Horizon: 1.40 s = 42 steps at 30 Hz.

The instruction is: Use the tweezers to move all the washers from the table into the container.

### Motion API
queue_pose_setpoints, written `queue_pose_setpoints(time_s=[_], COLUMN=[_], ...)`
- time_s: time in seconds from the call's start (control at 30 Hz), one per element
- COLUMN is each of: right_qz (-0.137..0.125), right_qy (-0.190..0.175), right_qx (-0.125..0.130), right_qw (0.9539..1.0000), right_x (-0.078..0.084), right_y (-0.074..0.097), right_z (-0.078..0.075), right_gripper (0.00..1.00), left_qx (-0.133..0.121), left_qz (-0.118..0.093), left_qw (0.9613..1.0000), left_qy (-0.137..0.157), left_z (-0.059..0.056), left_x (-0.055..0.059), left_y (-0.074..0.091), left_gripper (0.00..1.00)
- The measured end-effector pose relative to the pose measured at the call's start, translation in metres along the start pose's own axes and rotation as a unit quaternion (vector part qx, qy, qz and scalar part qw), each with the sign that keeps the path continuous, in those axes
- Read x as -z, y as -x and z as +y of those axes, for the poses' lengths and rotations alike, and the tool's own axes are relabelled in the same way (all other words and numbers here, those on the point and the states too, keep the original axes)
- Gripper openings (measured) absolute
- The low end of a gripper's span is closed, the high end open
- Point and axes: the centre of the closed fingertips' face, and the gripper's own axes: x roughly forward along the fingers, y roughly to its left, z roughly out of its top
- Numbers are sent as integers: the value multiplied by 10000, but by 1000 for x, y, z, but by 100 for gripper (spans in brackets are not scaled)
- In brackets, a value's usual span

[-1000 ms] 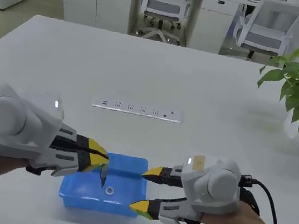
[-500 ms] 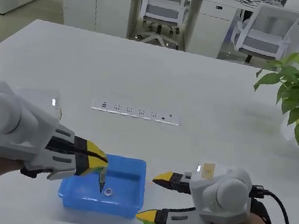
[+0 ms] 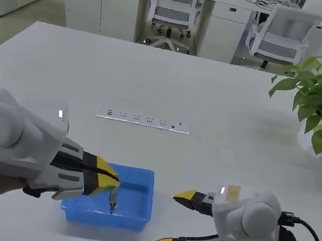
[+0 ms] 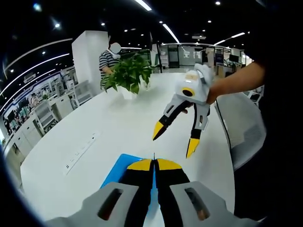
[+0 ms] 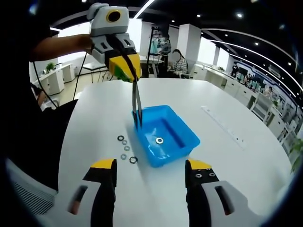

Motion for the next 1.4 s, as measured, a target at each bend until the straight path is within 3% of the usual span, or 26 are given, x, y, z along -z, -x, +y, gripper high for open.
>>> queue_pose_setpoints(time_s=[0.6, 1.4], right_qz=[-73, -172], right_qy=[-225, -378], right_qx=[102, 101], right_qw=[9997, 9991], right_x=[10, 11], right_y=[6, 2], right_z=[11, 19], right_gripper=[77, 95], left_qx=[320, 569], left_qz=[37, 169], left_qw=[9995, 9982], left_qy=[-10, 40], left_z=[-21, -30], left_x=[13, 37], left_y=[-29, -49], left_gripper=[5, 5])
